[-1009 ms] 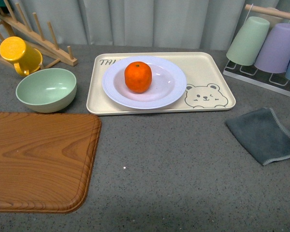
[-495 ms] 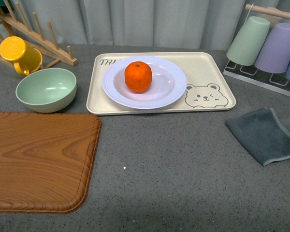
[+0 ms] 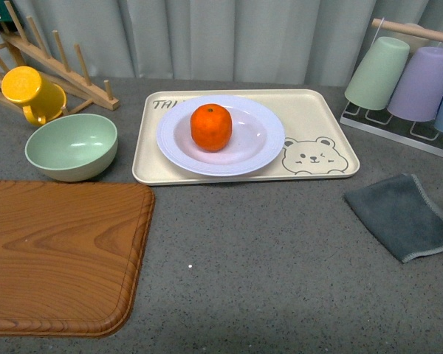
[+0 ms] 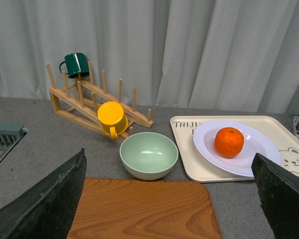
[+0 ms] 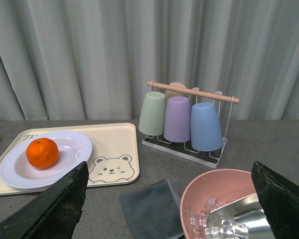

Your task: Place orange and plate with both arms

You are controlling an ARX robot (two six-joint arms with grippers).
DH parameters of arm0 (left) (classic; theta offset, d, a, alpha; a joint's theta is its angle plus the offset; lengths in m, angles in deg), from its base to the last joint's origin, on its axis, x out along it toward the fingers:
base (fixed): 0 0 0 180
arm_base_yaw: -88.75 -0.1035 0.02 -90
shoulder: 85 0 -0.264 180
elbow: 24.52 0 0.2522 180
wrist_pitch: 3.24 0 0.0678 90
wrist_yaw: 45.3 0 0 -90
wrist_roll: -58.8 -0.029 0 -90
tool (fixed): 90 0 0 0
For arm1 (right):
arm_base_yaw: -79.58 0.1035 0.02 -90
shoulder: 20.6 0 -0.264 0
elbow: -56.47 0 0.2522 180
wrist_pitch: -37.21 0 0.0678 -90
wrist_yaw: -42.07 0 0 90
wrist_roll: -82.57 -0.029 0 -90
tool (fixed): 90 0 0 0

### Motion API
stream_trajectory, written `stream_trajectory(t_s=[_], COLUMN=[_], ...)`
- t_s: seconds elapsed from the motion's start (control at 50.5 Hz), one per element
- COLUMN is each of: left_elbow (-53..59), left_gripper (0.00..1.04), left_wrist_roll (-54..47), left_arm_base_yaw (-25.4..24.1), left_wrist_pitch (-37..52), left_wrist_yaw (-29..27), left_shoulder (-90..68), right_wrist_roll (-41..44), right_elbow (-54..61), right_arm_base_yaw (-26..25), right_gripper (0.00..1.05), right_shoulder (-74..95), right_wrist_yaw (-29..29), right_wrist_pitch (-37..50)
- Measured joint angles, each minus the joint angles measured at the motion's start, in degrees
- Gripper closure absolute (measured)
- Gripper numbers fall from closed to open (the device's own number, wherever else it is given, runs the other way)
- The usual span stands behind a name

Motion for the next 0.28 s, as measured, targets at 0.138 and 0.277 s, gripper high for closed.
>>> stream_trajectory(t_s=[0.138,0.277], left_elbow=[0.00,0.00], left_gripper=[0.06,0.06], left_wrist_roll=[0.00,0.00], left_arm_base_yaw=[0.00,0.00], left_wrist_pitch=[0.00,0.00], left_wrist_yaw=[0.02,0.02], left_shoulder=[0.00,0.00], right_wrist_roll=[0.00,0.00], right_elbow=[0.00,0.00], right_arm_base_yaw=[0.00,0.00], right_gripper=[0.09,0.09], right_shoulder=[0.00,0.00], right_wrist_yaw=[0.00,0.00], right_wrist_pitch=[0.00,0.00])
